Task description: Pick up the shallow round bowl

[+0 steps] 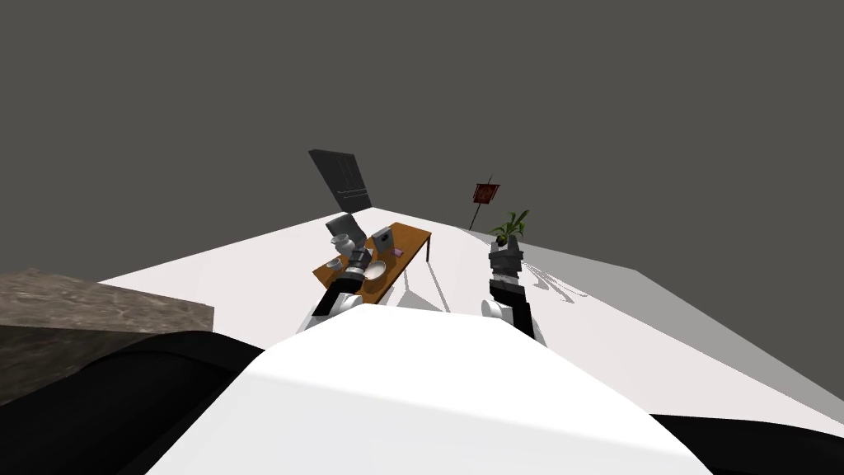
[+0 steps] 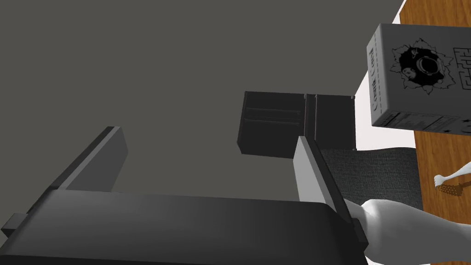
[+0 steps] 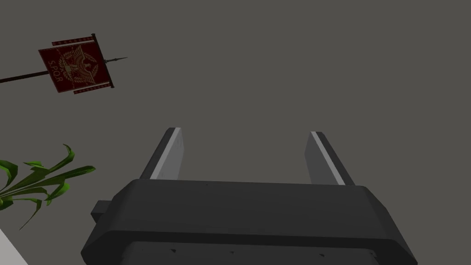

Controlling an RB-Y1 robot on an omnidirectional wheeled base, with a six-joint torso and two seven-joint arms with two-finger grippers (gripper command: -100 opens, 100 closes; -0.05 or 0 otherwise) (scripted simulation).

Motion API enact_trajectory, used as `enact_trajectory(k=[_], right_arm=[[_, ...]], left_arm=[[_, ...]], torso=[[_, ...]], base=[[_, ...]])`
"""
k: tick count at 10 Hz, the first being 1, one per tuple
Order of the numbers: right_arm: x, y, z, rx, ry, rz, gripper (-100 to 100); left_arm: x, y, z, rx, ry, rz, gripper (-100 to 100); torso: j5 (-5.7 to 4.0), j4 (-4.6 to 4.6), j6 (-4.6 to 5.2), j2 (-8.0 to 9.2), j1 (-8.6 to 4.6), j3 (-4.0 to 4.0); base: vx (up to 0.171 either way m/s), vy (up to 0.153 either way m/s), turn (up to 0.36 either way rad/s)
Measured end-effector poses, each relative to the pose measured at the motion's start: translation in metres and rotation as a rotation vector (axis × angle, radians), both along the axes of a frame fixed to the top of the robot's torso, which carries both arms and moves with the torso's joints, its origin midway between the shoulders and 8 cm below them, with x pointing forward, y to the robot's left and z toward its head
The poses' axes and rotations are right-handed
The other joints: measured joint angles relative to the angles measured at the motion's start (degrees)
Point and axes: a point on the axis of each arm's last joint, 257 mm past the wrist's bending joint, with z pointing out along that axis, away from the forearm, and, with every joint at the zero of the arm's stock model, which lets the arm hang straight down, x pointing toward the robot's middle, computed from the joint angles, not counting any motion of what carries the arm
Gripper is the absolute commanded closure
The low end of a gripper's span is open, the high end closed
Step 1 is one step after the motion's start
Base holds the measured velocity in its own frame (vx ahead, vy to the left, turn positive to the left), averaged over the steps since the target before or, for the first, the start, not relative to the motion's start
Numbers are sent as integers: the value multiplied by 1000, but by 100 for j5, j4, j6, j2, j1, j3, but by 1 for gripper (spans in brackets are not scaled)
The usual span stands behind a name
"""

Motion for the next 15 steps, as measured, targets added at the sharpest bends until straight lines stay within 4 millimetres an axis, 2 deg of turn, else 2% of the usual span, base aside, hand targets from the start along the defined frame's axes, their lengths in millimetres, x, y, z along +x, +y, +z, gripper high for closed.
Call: enact_trajectory(k=[8, 11, 13, 15], right_arm=[[0, 0, 0, 0, 0, 0, 0], [0, 0, 0, 0, 0, 0, 0], [0, 0, 0, 0, 0, 0, 0], [0, 0, 0, 0, 0, 0, 0]], left_arm=[[-1, 15, -69, -63, 232, 24, -100], [-6, 20, -103, -99, 343, 39, -100], [-14, 28, -135, -129, 429, 53, -100], [-24, 34, -150, -151, 489, 65, -100]], torso=[[0, 0, 0, 2, 2, 1], [0, -2, -1, -6, -1, -4], [-1, -1, 0, -3, -4, -2], [0, 0, 0, 0, -1, 0]], base=[[39, -21, -46], [58, -26, -55], [45, -29, -51], [55, -27, -59]])
